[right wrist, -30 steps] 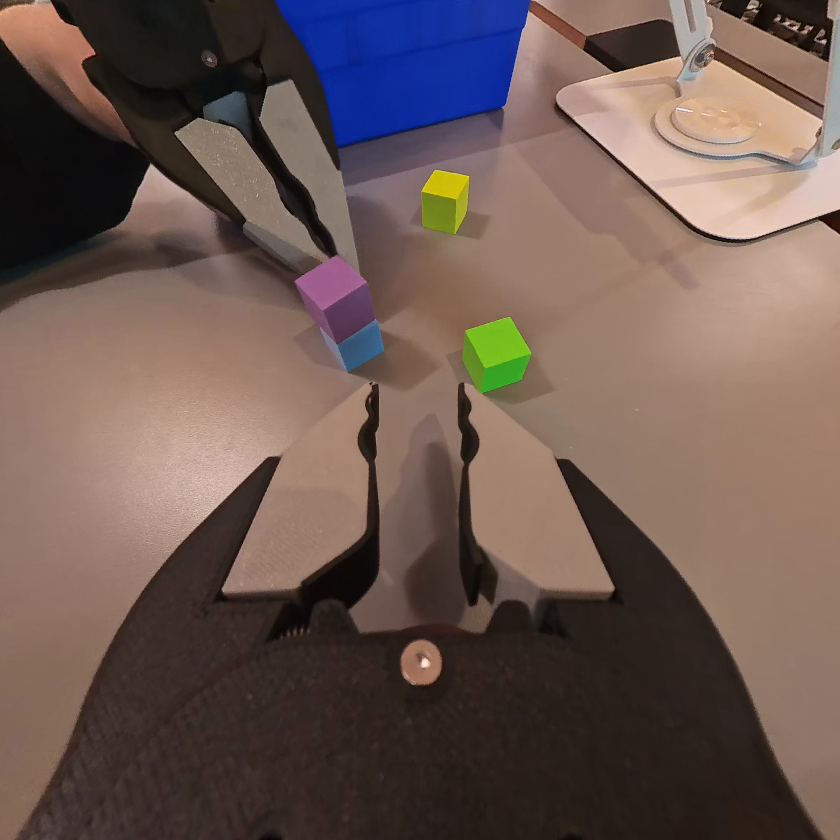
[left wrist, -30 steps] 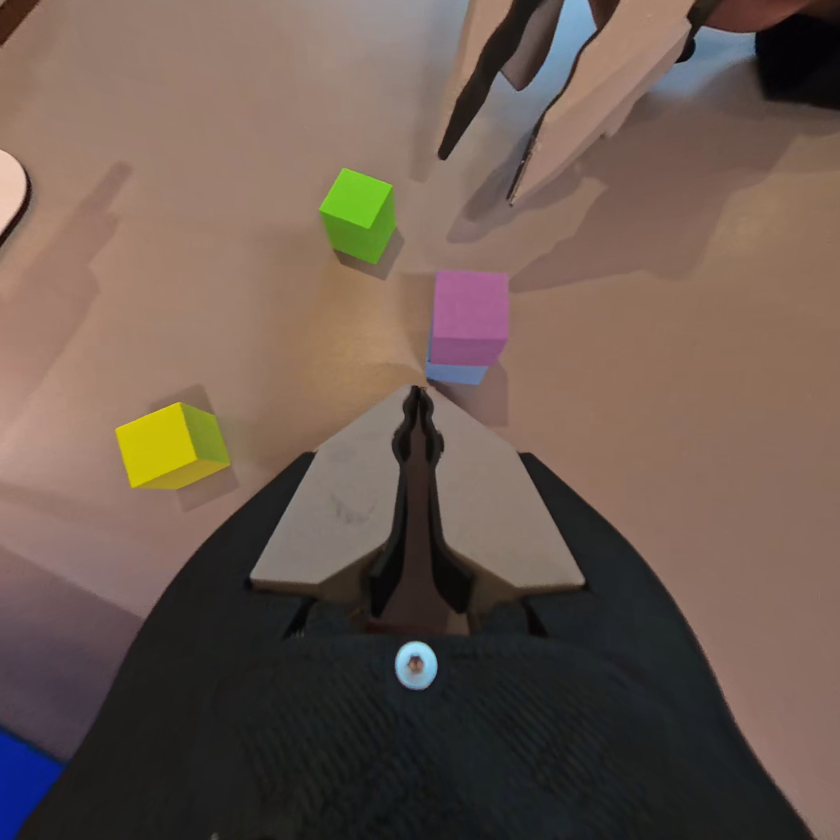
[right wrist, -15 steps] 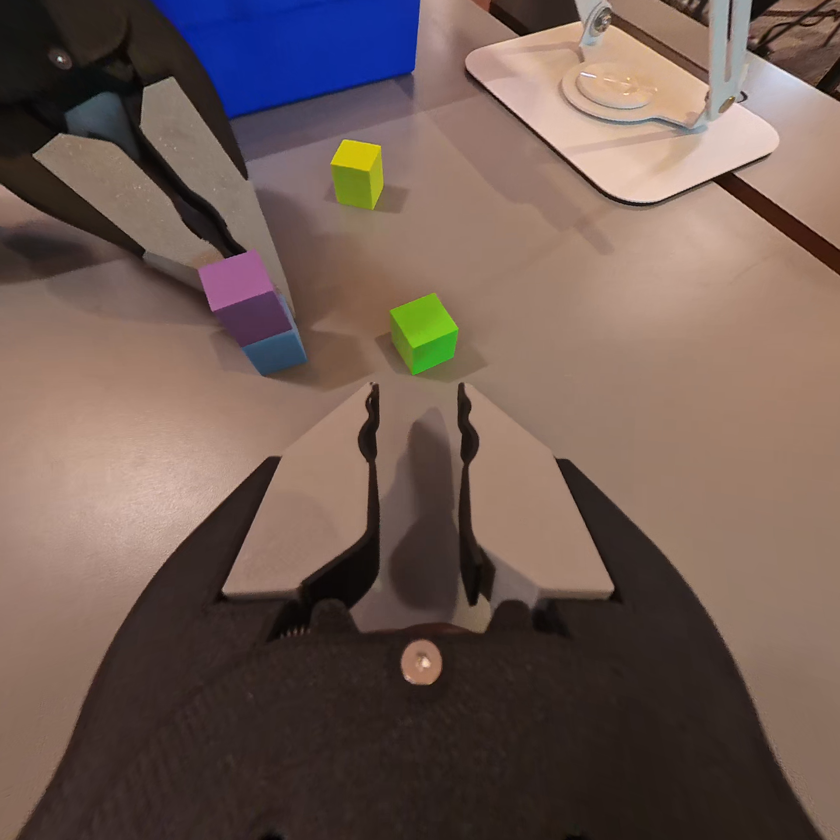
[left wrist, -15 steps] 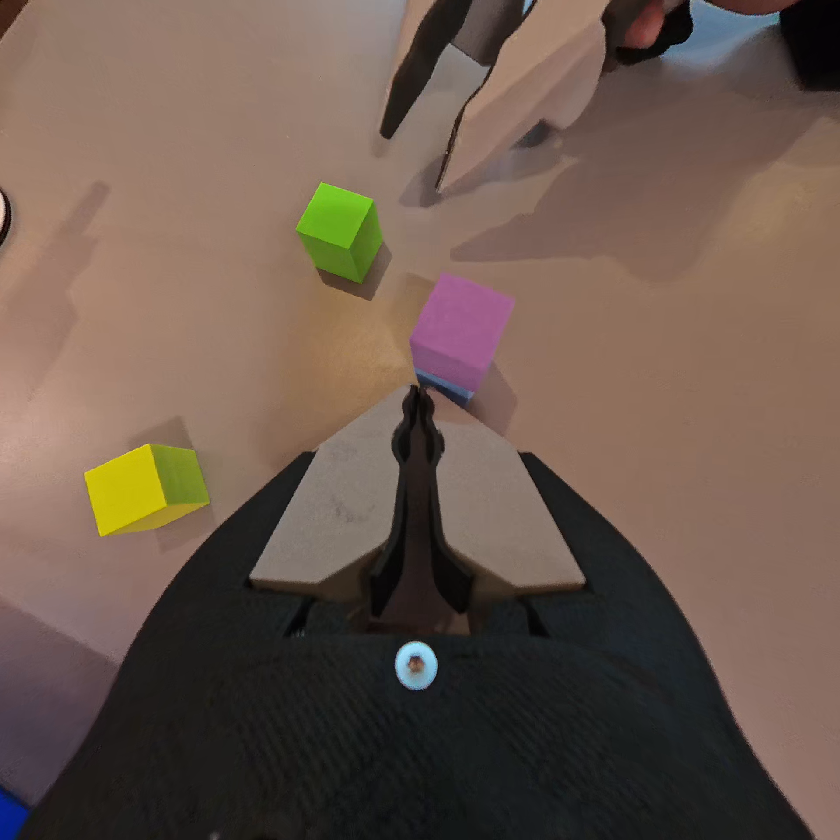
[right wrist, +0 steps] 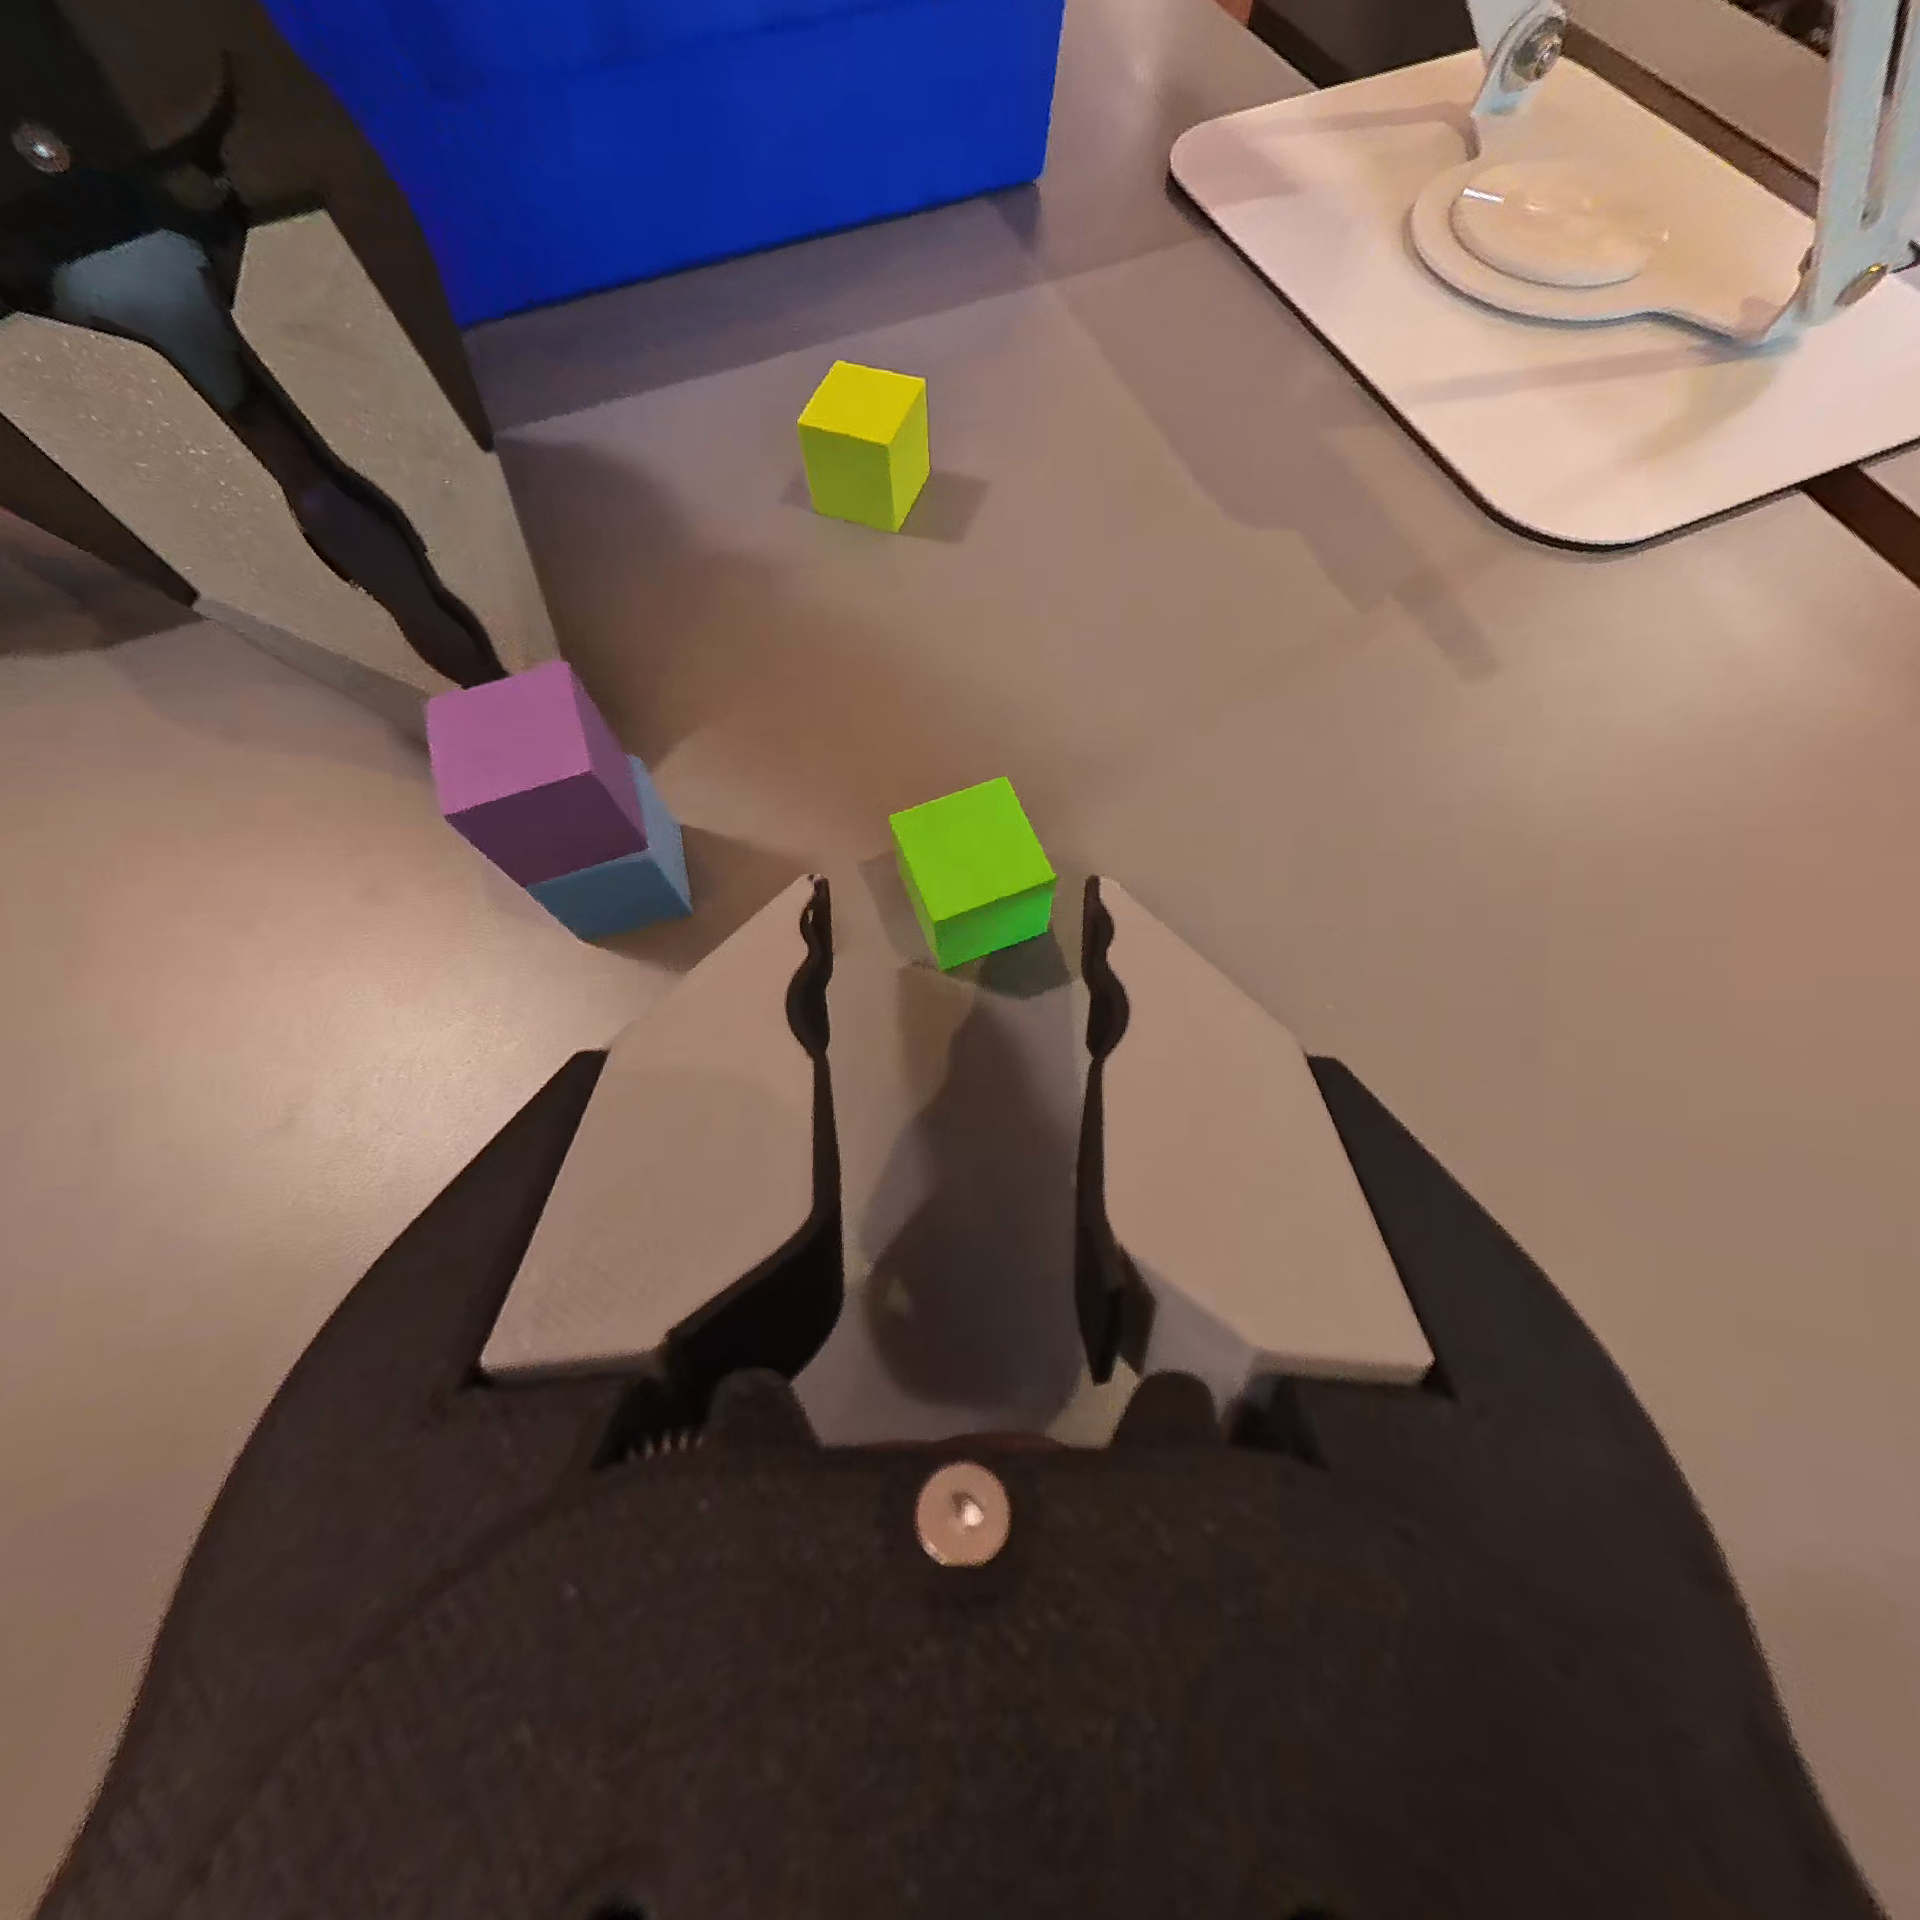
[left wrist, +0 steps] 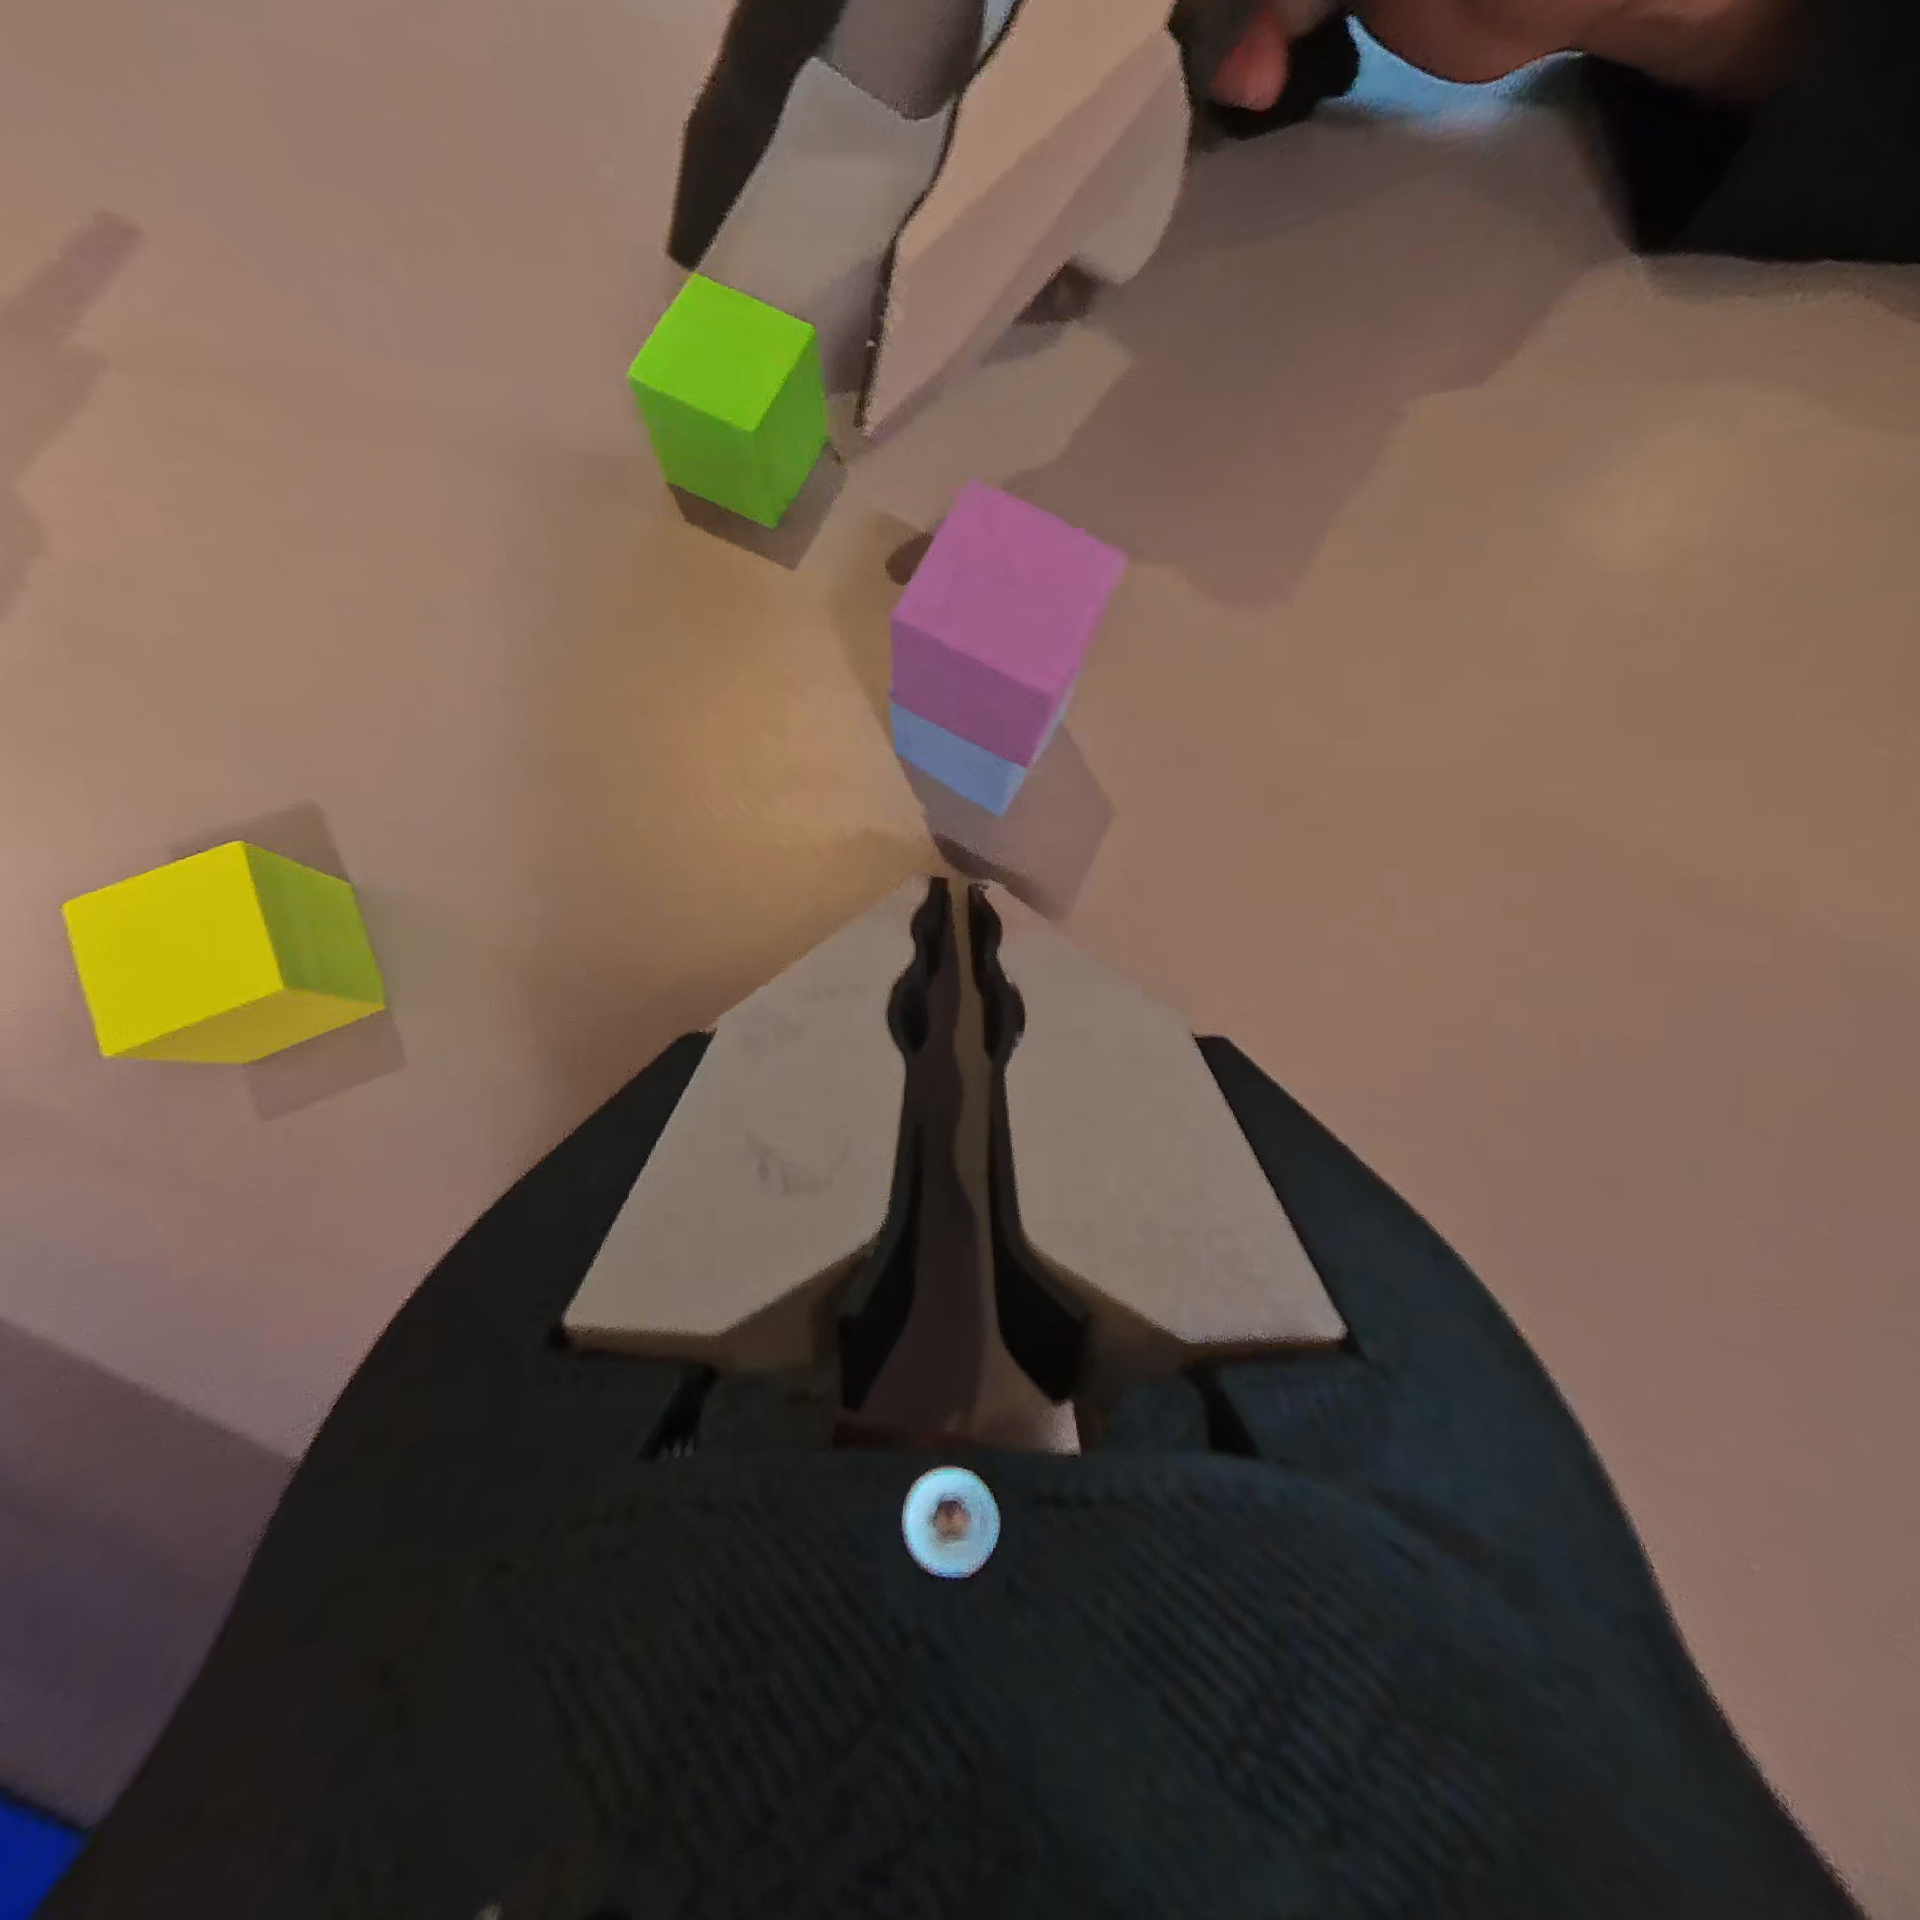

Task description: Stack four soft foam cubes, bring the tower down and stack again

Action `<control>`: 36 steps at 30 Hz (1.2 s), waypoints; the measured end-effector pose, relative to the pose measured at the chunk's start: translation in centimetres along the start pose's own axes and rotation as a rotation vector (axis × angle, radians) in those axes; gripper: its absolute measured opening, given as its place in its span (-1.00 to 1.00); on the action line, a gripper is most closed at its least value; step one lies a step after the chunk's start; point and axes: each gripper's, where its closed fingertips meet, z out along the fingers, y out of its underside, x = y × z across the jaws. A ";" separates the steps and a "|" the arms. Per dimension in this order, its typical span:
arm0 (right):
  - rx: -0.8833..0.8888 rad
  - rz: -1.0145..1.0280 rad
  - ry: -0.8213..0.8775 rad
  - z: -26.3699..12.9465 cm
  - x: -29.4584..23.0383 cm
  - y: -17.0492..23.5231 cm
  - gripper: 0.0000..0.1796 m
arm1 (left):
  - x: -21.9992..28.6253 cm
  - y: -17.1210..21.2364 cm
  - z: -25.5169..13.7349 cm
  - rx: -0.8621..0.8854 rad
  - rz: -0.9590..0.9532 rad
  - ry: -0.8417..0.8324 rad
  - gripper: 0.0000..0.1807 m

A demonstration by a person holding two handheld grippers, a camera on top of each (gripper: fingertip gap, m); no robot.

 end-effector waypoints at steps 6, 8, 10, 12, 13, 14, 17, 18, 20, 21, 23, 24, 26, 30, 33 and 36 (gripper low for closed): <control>-0.061 -0.007 -0.054 1.0 0.4 0.5 -0.52 | 0.7 0.2 -0.1 0.010 -0.011 0.048 -1.00; -0.093 -0.026 -0.075 1.3 0.1 0.8 -0.71 | 0.7 0.2 -0.1 0.012 -0.011 0.049 -1.00; -0.084 -0.045 -0.056 1.3 0.2 0.7 -0.72 | 0.7 0.2 -0.1 0.012 -0.009 0.048 -1.00; -0.042 -0.060 -0.045 0.9 0.2 0.2 -0.72 | 0.7 0.2 -0.1 0.011 -0.006 0.046 -1.00; -0.009 -0.059 -0.034 0.5 0.2 -0.2 -0.73 | 0.7 0.2 -0.1 0.011 -0.004 0.045 -1.00; 0.023 -0.047 -0.034 0.2 0.2 -0.6 -0.73 | 0.7 0.2 -0.1 0.011 -0.002 0.044 -1.00; 0.090 0.009 -0.093 -1.0 -0.8 -1.5 -0.72 | 0.7 0.2 -0.1 0.019 0.001 0.044 -1.00; 0.101 0.013 -0.104 -1.3 -1.2 -1.9 -0.72 | 0.7 0.1 -0.1 0.022 0.001 0.045 -1.00; 0.127 -0.002 -0.115 -2.0 -2.0 -2.9 -0.72 | 0.8 0.1 0.0 0.025 0.000 0.046 -1.00; 0.135 -0.013 -0.124 -2.3 -2.6 -3.4 -0.73 | 0.8 0.1 0.0 0.025 0.000 0.045 -1.00; 0.126 -0.035 -0.151 -2.7 -4.0 -4.1 -0.73 | 0.8 0.1 0.0 0.024 0.001 0.044 -1.00; 0.114 -0.052 -0.157 -2.7 -4.7 -4.3 -0.72 | 0.8 0.1 0.0 0.024 0.002 0.044 -1.00; 0.099 -0.102 -0.135 -2.7 -5.7 -4.7 -0.72 | 0.8 0.1 0.0 0.023 0.004 0.042 -1.00; 0.044 -0.158 -0.109 -2.1 -7.1 -4.8 -0.72 | 0.8 0.1 0.0 0.025 0.006 0.041 -1.00; 0.005 -0.170 -0.089 -1.4 -7.3 -4.4 -0.72 | 0.8 0.0 0.0 0.027 0.006 0.041 -1.00; -0.005 -0.170 -0.084 -1.3 -7.4 -4.3 -0.72 | 0.8 0.0 0.0 0.027 0.008 0.040 -1.00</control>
